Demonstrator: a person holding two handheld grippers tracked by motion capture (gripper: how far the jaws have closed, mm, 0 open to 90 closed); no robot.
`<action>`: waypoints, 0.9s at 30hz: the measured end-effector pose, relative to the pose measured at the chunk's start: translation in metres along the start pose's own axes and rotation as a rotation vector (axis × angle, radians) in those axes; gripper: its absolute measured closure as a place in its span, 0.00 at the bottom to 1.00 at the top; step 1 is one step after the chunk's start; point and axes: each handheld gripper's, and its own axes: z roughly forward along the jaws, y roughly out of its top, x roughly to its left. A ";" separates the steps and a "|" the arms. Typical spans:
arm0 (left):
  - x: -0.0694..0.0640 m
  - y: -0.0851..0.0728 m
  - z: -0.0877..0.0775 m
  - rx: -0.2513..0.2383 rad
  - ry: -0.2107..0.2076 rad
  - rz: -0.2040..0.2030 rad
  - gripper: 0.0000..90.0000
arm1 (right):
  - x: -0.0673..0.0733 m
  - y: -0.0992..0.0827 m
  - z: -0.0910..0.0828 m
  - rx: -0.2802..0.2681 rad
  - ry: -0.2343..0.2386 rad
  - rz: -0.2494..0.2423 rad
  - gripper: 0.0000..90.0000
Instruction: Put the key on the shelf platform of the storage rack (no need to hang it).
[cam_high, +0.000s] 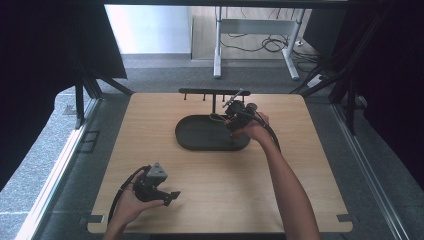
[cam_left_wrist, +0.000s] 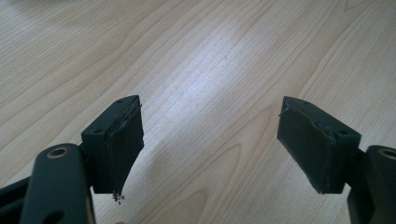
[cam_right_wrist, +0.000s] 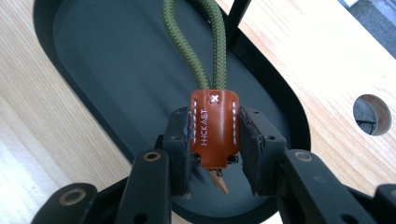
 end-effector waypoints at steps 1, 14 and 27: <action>0.000 0.000 0.000 0.002 0.001 0.000 0.26 | 0.000 -0.001 0.002 0.006 0.001 -0.004 0.73; 0.000 0.000 0.001 0.005 0.009 -0.001 0.26 | 0.005 -0.005 0.013 0.010 0.006 -0.015 0.69; 0.001 0.000 0.000 0.004 0.010 -0.002 0.26 | 0.005 -0.011 -0.002 -0.025 0.010 -0.007 0.65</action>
